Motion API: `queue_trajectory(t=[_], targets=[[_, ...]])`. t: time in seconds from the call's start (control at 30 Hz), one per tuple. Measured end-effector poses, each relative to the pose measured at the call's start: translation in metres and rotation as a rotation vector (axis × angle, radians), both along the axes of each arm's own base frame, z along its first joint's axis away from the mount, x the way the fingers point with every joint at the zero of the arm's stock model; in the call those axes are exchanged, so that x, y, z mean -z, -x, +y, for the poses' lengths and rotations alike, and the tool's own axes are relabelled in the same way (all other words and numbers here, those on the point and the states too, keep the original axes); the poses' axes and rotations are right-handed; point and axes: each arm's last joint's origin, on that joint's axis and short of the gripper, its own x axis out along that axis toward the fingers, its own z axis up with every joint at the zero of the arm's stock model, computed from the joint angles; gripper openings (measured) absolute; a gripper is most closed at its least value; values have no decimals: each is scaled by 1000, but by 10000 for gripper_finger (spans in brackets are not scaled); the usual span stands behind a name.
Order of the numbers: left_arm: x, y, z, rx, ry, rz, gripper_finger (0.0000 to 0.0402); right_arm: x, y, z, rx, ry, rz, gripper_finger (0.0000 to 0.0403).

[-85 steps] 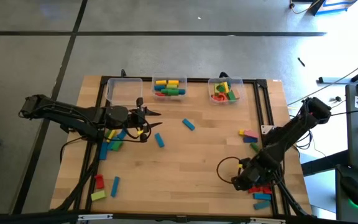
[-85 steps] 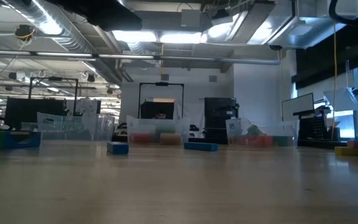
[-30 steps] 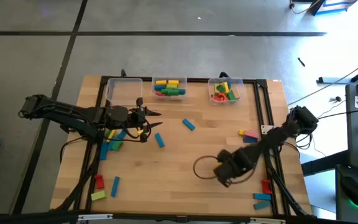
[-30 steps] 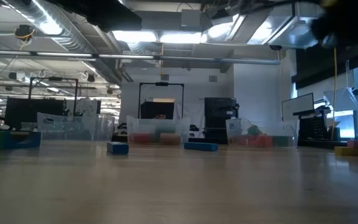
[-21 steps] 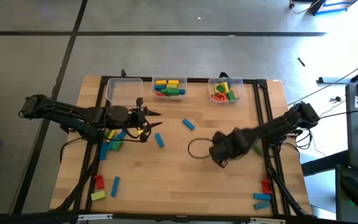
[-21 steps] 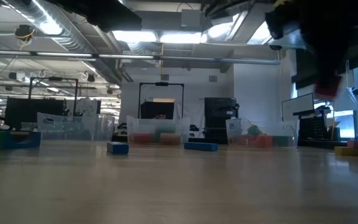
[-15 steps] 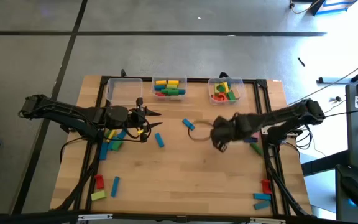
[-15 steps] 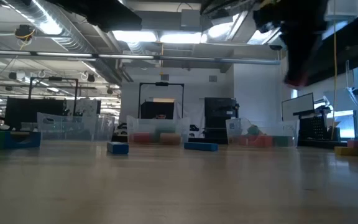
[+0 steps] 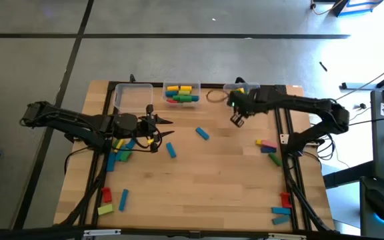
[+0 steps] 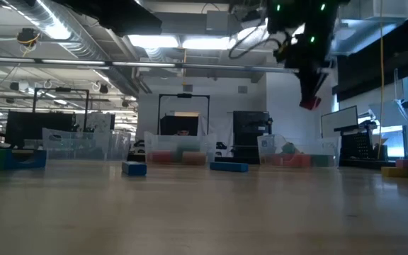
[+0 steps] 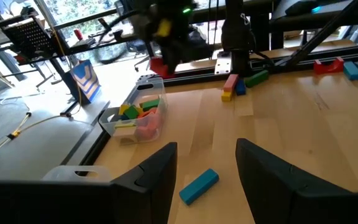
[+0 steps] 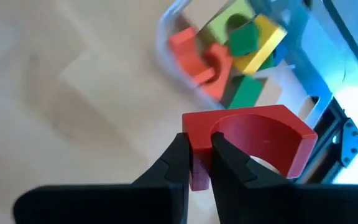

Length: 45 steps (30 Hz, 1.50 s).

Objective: Sort blocks by size
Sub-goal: Put the red arch block into the right transparent bin

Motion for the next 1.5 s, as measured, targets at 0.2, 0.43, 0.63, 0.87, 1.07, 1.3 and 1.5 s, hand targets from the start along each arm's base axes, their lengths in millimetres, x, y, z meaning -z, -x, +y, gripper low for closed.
queue_trajectory(t=[0.2,0.43,0.63,0.87,1.07,1.3,1.5], targets=[[0,0,0,0,0,0,159,21,12,-48,48,-22,-92,44],[0,0,0,0,0,0,159,43,33,-90,150,56,-175,44],[0,0,0,0,0,0,159,58,48,-109,231,108,-231,44],[0,0,0,2,-7,2,159,71,57,-116,287,125,-270,44],[0,0,0,2,-7,2,159,73,55,-117,283,147,-305,54],[0,0,0,2,-7,2,159,73,57,-116,276,176,-249,137],[0,0,0,0,0,0,159,56,48,-108,185,138,-203,189]])
